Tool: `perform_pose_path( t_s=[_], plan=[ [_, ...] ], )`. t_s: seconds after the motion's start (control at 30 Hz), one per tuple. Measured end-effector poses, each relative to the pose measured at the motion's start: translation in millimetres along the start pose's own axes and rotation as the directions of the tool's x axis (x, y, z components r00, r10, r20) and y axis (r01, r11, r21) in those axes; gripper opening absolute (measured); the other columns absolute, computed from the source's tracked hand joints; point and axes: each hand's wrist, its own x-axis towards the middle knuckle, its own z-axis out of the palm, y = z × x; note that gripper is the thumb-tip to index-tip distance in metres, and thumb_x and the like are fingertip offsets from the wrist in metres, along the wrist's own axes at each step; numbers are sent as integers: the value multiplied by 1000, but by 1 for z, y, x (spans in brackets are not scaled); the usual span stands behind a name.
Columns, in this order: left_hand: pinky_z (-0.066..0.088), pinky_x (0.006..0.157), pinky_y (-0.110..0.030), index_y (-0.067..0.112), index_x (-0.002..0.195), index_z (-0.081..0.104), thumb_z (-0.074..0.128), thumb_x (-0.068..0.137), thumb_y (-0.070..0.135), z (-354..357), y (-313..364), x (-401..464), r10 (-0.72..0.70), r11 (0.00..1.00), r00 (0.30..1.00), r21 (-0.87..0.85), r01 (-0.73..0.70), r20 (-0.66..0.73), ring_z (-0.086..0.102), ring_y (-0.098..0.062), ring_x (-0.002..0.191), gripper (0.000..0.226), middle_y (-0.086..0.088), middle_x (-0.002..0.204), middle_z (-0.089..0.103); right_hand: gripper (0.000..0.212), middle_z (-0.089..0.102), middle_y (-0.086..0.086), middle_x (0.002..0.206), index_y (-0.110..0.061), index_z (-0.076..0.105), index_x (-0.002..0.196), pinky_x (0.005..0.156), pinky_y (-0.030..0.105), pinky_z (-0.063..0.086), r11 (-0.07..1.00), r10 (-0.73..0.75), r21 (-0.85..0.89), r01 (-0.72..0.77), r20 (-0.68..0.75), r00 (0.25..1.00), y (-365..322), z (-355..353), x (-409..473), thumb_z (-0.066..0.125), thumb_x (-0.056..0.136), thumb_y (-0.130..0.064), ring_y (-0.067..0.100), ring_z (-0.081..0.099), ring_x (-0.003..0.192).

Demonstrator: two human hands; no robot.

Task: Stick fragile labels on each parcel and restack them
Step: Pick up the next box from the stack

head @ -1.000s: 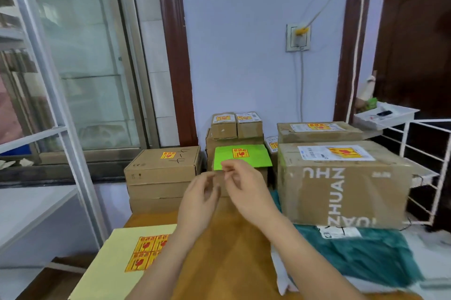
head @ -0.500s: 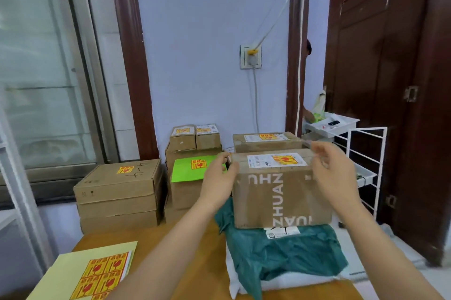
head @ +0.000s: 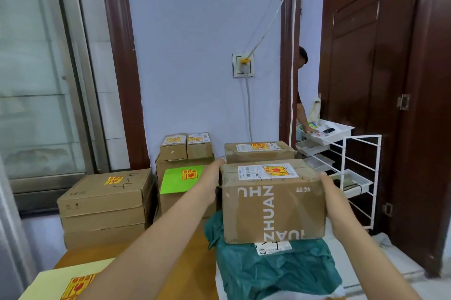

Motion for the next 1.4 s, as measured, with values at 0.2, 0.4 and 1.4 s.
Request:
perform_pose_path(
  t_s=[0.2,0.4,1.4],
  plan=[
    [52,67,-32,15,92,71,53,92,39,3,-21,11,-175,972,982,-146,183,69,66,-25,72,29,-7,78,73,46,67,1,102,-24,65,106,94,40,45,999,-45,15,45,19,999,0,6,-7,36,95,-58,23,60,101],
    [51,67,-33,14,90,71,56,90,42,4,-22,13,-228,939,971,-247,238,67,65,-27,69,32,-10,75,72,49,68,4,105,-22,67,108,96,43,45,998,-56,36,57,-7,998,2,8,-4,37,95,-58,25,60,101],
    [49,65,-32,13,78,69,58,87,44,-33,10,-27,-198,918,975,-331,219,95,64,-25,65,34,-8,68,71,38,67,3,92,-25,64,84,82,40,49,974,-205,94,204,7,979,-47,29,-58,39,96,-51,23,61,87]
  ],
)
